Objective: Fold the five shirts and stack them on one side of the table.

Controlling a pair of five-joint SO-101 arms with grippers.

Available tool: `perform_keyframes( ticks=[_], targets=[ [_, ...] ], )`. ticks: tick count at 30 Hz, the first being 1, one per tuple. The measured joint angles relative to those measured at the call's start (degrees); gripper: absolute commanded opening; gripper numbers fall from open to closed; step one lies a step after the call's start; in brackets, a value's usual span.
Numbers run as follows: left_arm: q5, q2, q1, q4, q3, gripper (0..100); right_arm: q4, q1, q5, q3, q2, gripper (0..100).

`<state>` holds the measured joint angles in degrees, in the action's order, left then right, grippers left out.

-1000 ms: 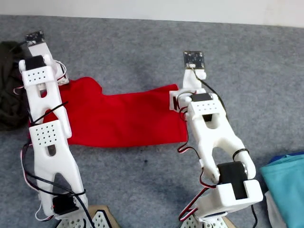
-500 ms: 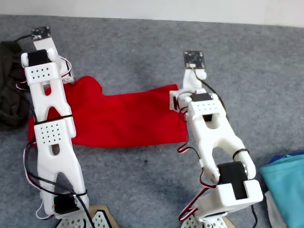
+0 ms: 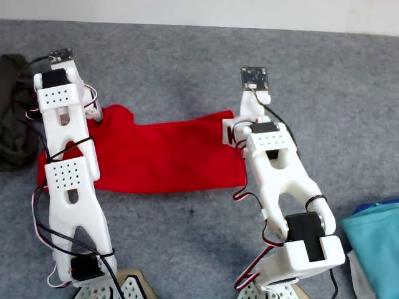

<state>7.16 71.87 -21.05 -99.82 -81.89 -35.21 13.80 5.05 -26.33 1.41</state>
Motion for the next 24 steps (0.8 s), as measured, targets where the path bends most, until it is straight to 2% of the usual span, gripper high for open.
perform_keyframes(
  ticks=[2, 5, 15, 24],
  targets=[
    [-0.09, 0.0, 0.0, 0.18, 0.0, 14, 0.0, 0.0, 0.0, 0.0, 0.0, 15.6],
    [-0.09, 0.0, 0.0, 0.79, 0.0, 1, 0.0, 0.0, 0.0, 0.0, 0.0, 15.6],
    [0.0, 0.09, 0.26, 3.69, 0.09, 1, 0.0, 0.0, 0.0, 0.0, 0.0, 15.6],
    [-0.09, 0.18, 0.18, 2.99, -7.91, 1, 0.0, 0.0, 0.0, 0.0, 0.0, 15.6]
  ],
)
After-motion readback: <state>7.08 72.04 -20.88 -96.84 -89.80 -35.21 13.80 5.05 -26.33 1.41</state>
